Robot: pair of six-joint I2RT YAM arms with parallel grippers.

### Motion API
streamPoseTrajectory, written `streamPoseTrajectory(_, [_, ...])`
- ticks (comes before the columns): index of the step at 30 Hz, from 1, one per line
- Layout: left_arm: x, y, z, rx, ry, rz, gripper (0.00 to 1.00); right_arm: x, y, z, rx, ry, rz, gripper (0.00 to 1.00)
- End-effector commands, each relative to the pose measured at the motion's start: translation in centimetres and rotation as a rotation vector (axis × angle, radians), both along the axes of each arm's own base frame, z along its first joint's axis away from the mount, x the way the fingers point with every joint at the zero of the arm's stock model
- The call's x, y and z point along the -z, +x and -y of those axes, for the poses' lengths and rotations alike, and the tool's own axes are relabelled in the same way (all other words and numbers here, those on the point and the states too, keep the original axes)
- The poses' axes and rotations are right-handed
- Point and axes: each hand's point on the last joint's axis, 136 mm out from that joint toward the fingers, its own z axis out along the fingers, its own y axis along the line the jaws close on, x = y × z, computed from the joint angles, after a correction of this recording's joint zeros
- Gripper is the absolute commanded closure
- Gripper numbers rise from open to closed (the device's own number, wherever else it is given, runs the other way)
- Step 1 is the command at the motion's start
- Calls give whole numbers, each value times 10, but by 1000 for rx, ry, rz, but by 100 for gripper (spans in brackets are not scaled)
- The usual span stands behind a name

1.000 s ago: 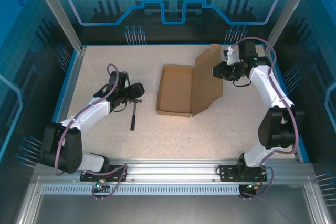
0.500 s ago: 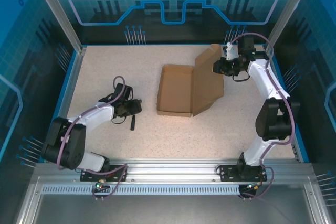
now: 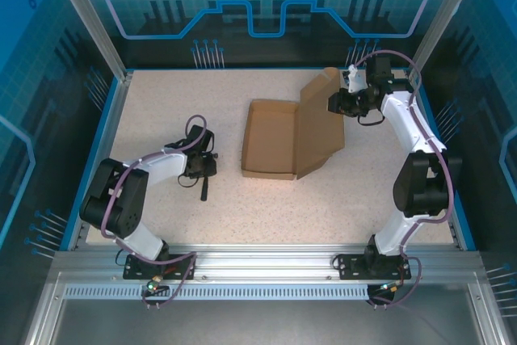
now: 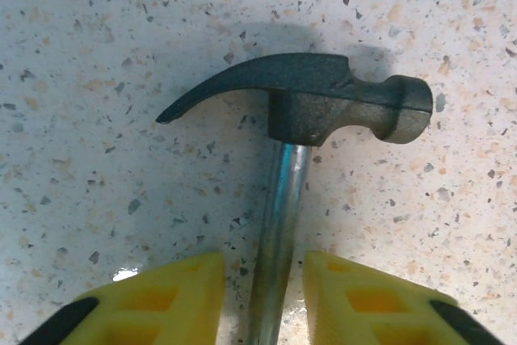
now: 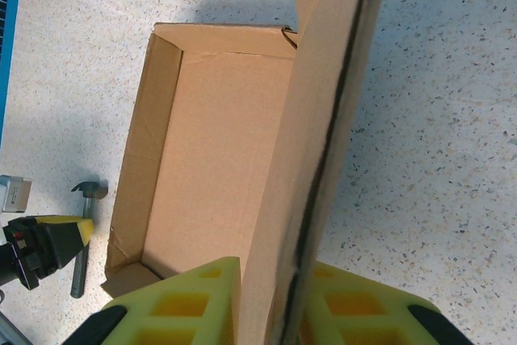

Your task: Fold the paper box

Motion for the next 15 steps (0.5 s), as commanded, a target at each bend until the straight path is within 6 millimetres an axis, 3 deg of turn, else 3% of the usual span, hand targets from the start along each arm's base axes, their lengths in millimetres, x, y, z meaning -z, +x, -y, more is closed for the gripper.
streamPoseTrajectory(1, [6,7,4,28,13,-1,73,-12,1,2,-6,5,24,77])
streamPoseTrajectory(9, [4,10,7,37,3,3,85,-13,3,1,-7,6,27,77])
streamPoseTrajectory(15, [-18,15,9,39,-6,55,92,-14,4,-1,-14,4,26,77])
